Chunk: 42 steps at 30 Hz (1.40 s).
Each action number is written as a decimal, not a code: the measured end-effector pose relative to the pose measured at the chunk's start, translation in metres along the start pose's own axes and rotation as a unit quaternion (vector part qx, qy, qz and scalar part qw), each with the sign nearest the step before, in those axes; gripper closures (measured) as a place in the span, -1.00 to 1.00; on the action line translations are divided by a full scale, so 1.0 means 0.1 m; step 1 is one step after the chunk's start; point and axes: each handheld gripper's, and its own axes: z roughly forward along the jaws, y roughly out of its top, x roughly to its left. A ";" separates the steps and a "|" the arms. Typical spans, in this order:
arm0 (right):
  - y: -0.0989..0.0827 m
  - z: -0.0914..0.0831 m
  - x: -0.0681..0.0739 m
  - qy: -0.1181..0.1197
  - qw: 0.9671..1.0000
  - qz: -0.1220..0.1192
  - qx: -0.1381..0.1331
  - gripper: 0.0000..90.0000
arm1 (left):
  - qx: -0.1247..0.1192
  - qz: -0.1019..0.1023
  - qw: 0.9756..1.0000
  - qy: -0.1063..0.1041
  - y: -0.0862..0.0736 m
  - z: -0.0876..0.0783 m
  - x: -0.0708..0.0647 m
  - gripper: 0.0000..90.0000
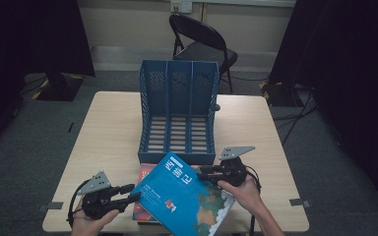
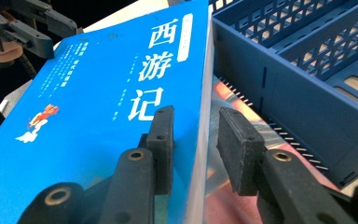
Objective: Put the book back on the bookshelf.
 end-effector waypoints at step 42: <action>-0.30 -0.32 0.33 -0.022 1.000 -0.013 0.003 0.32 | 0.007 -0.023 0.999 0.031 0.26 0.28 0.12 0.20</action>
